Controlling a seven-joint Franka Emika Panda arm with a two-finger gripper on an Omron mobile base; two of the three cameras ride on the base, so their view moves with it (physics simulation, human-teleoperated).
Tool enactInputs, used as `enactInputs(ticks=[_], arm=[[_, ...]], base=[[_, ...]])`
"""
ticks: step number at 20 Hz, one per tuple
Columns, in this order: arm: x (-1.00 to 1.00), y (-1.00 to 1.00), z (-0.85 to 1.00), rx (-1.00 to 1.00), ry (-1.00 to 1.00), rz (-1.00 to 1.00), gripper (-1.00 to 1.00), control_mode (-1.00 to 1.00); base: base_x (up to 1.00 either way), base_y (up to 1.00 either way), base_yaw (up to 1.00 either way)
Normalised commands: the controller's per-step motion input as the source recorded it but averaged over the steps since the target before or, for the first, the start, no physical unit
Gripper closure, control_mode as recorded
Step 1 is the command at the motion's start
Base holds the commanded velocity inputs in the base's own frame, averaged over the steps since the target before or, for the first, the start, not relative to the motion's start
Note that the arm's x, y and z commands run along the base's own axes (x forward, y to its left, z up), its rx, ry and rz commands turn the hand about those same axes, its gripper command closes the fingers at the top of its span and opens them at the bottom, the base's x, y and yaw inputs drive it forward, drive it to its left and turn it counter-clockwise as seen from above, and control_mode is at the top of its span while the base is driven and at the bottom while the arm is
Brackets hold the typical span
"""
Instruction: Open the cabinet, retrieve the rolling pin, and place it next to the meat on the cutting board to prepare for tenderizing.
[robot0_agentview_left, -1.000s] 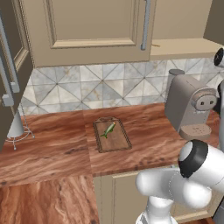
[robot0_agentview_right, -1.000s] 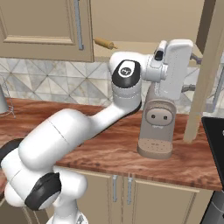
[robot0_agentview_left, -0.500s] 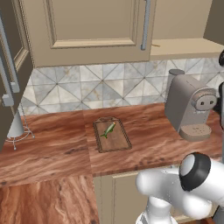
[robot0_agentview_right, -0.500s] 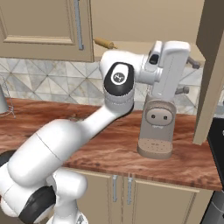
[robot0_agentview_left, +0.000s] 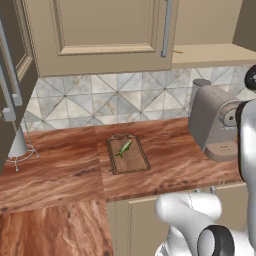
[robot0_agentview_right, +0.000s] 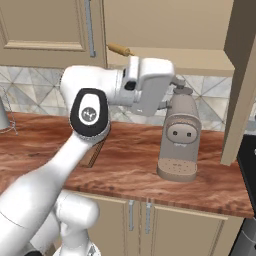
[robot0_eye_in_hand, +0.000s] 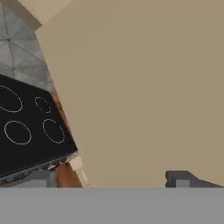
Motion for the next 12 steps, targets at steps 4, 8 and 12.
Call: enactInputs(ticks=[4,8,12], arm=[[-0.46,0.89,0.00,0.07,-0.41,0.20,-1.00,-1.00],[-0.41,0.80,0.05,0.10,-0.42,0.20,-1.00,-1.00],[-0.28,0.74,0.21,0.15,-0.39,0.22,-1.00,-1.00]], base=[[0.00,0.00,0.00],[0.00,0.00,0.00],[0.00,0.00,0.00]])
